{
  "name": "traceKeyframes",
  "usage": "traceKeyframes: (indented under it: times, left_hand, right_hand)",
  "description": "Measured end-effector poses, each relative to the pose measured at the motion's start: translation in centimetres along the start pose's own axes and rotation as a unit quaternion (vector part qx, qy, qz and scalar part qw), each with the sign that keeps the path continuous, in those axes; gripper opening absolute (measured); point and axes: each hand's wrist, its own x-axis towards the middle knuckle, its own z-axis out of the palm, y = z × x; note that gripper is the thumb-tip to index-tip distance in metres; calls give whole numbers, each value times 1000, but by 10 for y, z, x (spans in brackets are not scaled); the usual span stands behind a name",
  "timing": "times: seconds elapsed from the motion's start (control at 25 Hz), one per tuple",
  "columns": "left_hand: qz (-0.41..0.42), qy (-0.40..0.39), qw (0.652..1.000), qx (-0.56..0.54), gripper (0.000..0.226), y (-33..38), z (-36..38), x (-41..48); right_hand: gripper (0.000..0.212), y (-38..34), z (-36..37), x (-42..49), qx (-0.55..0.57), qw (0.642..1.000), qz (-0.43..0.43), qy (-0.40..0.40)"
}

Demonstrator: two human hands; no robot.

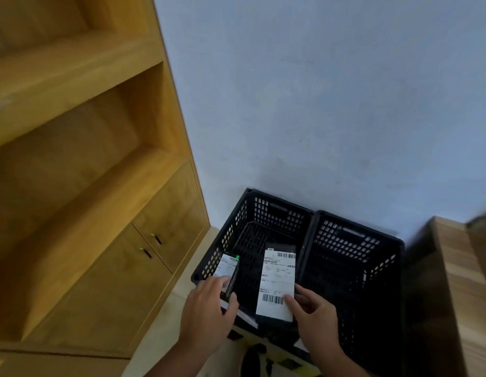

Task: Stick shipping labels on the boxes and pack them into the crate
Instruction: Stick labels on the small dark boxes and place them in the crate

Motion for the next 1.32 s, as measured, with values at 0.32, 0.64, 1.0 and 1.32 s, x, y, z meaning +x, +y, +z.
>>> traceKeyframes:
  times: [0.32, 0.64, 1.0, 1.32]
  left_hand:
    - [-38, -23, 999, -8, 33, -126, 44, 133]
    - [-16, -25, 997, -66, 32, -245, 117, 236]
    - [-12, -49, 995, -81, 32, -307, 125, 253]
    - [-13, -57, 992, -114, 30, -300, 120, 241]
  right_hand:
    - [40, 46, 149, 106, -39, 997, 51, 32]
    - [34, 141, 270, 196, -107, 990, 76, 54]
    - [39, 177, 309, 224, -223, 955, 195, 8]
    - [40, 178, 315, 224, -257, 943, 210, -28]
